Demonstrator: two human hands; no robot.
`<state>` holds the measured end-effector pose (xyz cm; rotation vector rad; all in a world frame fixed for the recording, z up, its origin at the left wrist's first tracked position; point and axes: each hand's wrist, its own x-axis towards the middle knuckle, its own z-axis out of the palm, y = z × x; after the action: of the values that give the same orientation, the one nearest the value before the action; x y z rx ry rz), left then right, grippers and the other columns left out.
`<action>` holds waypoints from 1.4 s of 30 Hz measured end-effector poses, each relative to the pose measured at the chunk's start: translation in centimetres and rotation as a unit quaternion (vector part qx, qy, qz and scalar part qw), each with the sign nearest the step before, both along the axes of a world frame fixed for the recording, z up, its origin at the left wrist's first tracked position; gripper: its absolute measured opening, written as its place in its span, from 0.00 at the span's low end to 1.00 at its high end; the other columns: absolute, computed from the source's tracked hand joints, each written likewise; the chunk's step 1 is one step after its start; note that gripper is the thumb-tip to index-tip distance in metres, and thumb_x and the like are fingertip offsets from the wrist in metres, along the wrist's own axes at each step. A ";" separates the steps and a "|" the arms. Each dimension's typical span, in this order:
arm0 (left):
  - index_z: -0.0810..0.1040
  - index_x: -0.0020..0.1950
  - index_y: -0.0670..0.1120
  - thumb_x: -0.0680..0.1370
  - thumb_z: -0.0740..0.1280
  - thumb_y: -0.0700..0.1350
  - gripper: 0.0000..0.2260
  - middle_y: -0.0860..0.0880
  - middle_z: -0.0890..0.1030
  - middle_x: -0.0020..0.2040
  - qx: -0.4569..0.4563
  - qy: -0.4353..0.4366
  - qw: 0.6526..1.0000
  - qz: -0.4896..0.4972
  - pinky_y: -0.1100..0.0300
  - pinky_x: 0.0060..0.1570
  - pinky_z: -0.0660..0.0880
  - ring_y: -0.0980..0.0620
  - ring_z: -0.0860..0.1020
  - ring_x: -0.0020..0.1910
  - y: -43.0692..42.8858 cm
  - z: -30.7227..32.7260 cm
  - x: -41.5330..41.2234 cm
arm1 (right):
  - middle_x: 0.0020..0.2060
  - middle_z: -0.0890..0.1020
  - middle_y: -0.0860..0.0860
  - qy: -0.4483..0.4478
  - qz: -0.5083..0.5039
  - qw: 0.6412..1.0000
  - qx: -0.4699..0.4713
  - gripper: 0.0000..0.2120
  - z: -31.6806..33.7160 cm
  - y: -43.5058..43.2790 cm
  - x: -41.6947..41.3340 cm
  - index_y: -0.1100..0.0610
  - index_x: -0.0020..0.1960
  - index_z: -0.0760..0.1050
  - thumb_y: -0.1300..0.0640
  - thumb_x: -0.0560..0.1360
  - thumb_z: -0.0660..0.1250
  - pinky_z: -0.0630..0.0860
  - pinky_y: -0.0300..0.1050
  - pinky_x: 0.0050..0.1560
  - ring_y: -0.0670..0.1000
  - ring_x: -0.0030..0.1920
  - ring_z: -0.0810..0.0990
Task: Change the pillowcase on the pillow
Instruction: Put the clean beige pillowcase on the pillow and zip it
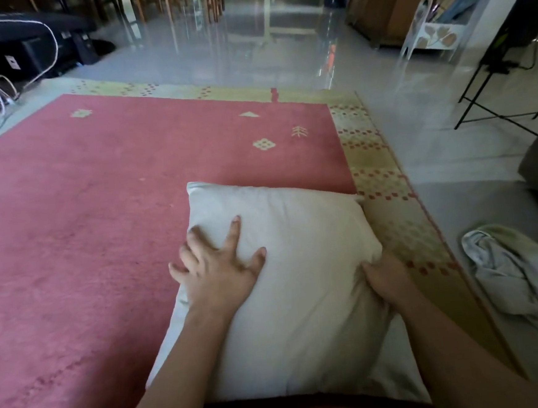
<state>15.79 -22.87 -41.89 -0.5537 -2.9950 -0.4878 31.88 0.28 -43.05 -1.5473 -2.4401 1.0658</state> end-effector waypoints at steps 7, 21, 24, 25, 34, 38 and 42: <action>0.41 0.80 0.62 0.76 0.39 0.70 0.33 0.45 0.42 0.83 -0.048 -0.014 0.990 -0.135 0.26 0.70 0.42 0.46 0.41 0.81 1.2 -1.4 1.3 | 0.80 0.51 0.54 0.003 0.286 0.934 0.213 0.28 3.8 -9.3 -11.4 0.41 0.77 0.57 0.43 0.78 0.58 0.45 0.63 0.77 0.57 0.80 0.45; 0.40 0.76 0.73 0.65 0.51 0.84 0.44 0.62 0.38 0.81 0.026 -0.141 0.981 -0.127 0.31 0.74 0.39 0.57 0.37 0.80 -0.3 -3.0 -1.2 | 0.81 0.52 0.47 -0.061 0.196 0.953 0.225 0.31 -2.1 -1.4 -12.8 0.38 0.79 0.48 0.31 0.78 0.42 0.44 0.61 0.77 0.56 0.80 0.48; 0.44 0.77 0.72 0.72 0.49 0.79 0.35 0.61 0.41 0.81 0.028 -0.137 0.982 -0.129 0.31 0.73 0.40 0.57 0.39 0.80 -0.7 -2.3 -1.1 | 0.81 0.51 0.46 -0.103 0.147 0.971 0.156 0.27 -1.1 1.6 -12.4 0.38 0.79 0.49 0.39 0.81 0.44 0.44 0.67 0.75 0.57 0.80 0.47; 0.46 0.77 0.70 0.75 0.49 0.76 0.32 0.60 0.43 0.82 0.028 -0.132 0.983 -0.120 0.30 0.73 0.41 0.56 0.40 0.80 -0.5 -1.8 -1.2 | 0.81 0.51 0.48 -0.125 0.140 0.970 0.153 0.26 -0.3 2.1 -12.8 0.40 0.79 0.50 0.42 0.81 0.46 0.45 0.69 0.75 0.58 0.80 0.47; 0.58 0.80 0.57 0.83 0.48 0.59 0.24 0.48 0.58 0.81 -0.052 -0.158 0.975 -0.149 0.29 0.72 0.44 0.48 0.52 0.80 8.1 -0.4 -11.6 | 0.77 0.64 0.48 -0.075 0.292 0.930 0.212 0.27 0.5 -2.8 -20.7 0.44 0.76 0.63 0.39 0.79 0.51 0.52 0.60 0.75 0.55 0.78 0.57; 0.62 0.77 0.65 0.81 0.44 0.66 0.25 0.58 0.61 0.79 -0.048 -0.177 0.978 -0.095 0.30 0.73 0.49 0.51 0.56 0.79 6.4 -3.3 -14.7 | 0.74 0.67 0.43 -0.065 0.232 0.947 0.211 0.26 -1.7 1.0 -18.6 0.36 0.73 0.64 0.33 0.77 0.48 0.53 0.58 0.74 0.55 0.75 0.61; 0.68 0.74 0.63 0.79 0.47 0.66 0.26 0.57 0.66 0.78 0.037 -0.229 0.971 -0.061 0.33 0.74 0.56 0.51 0.60 0.78 4.8 -5.5 -17.1 | 0.74 0.68 0.42 -0.071 0.230 0.951 0.193 0.25 -2.2 4.9 -17.0 0.38 0.73 0.65 0.34 0.78 0.48 0.54 0.59 0.75 0.51 0.75 0.62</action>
<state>-1.35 -18.06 -47.41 -0.7096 -3.3635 -0.8392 14.83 5.22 -45.23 -0.9938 -2.9643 0.4660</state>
